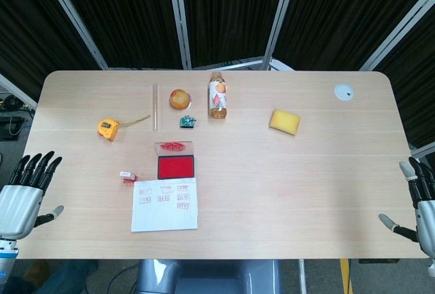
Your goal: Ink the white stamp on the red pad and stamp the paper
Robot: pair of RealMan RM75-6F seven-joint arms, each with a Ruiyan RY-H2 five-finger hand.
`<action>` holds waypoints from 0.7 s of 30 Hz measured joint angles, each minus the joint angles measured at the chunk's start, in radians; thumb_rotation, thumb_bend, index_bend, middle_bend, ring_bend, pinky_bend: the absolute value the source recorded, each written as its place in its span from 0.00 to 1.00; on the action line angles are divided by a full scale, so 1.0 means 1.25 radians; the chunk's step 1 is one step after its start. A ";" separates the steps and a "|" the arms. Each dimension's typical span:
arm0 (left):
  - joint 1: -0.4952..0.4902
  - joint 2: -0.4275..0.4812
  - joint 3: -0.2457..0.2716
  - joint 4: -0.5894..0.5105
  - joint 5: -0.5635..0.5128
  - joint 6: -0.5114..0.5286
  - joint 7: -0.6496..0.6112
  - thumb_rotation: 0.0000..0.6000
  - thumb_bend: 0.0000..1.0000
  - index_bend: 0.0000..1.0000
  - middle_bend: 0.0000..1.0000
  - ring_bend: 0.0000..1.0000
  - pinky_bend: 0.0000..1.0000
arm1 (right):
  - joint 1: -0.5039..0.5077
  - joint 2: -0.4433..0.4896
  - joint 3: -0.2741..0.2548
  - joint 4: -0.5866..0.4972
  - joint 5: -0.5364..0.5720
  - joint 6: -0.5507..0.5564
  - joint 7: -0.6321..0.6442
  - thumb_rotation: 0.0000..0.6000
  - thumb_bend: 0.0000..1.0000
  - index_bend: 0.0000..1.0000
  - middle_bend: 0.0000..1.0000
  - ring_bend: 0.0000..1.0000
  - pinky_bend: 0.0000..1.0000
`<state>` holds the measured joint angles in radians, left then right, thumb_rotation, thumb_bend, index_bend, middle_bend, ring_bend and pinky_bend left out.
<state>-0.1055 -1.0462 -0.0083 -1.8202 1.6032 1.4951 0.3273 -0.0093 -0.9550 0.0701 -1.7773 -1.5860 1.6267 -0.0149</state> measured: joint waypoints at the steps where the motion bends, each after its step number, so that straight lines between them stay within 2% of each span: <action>1: 0.000 0.000 0.000 0.001 -0.001 0.000 -0.001 1.00 0.00 0.00 0.00 0.00 0.00 | 0.000 0.000 0.000 0.000 0.000 -0.001 -0.001 1.00 0.00 0.00 0.00 0.00 0.00; 5: -0.002 0.000 0.000 0.004 -0.005 -0.007 -0.002 1.00 0.00 0.00 0.00 0.00 0.01 | 0.001 -0.001 -0.001 0.000 0.003 -0.005 -0.003 1.00 0.00 0.00 0.00 0.00 0.00; 6: -0.003 0.001 0.000 0.006 -0.006 -0.011 -0.002 1.00 0.01 0.00 0.00 0.02 0.04 | 0.001 -0.001 -0.001 0.000 0.003 -0.006 -0.003 1.00 0.00 0.00 0.00 0.00 0.00; 8: -0.010 0.001 0.000 0.012 -0.009 -0.028 -0.003 1.00 0.02 0.00 0.00 0.14 0.18 | 0.002 0.000 0.000 -0.003 0.005 -0.007 -0.003 1.00 0.00 0.00 0.00 0.00 0.00; 10: -0.023 -0.003 -0.003 0.024 -0.018 -0.052 -0.009 1.00 0.03 0.00 0.00 0.36 0.38 | 0.002 0.001 0.001 -0.006 0.007 -0.007 -0.002 1.00 0.00 0.00 0.00 0.00 0.00; 13: -0.046 -0.016 -0.011 0.044 -0.035 -0.091 -0.030 1.00 0.04 0.00 0.00 0.57 0.61 | 0.003 0.001 0.003 -0.009 0.009 -0.008 -0.001 1.00 0.00 0.00 0.00 0.00 0.00; 16: -0.074 -0.036 -0.023 0.064 -0.055 -0.132 -0.047 1.00 0.04 0.00 0.02 0.70 0.79 | 0.004 -0.001 0.005 -0.008 0.013 -0.010 -0.002 1.00 0.00 0.00 0.00 0.00 0.00; 21: -0.138 -0.103 -0.052 0.112 -0.094 -0.221 -0.072 1.00 0.04 0.06 0.14 0.80 0.90 | 0.010 -0.007 0.012 -0.005 0.029 -0.017 -0.011 1.00 0.00 0.00 0.00 0.00 0.00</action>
<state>-0.2783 -1.1751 -0.0732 -1.6807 1.4853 1.2183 0.2371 0.0026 -0.9632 0.0851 -1.7841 -1.5494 1.6053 -0.0288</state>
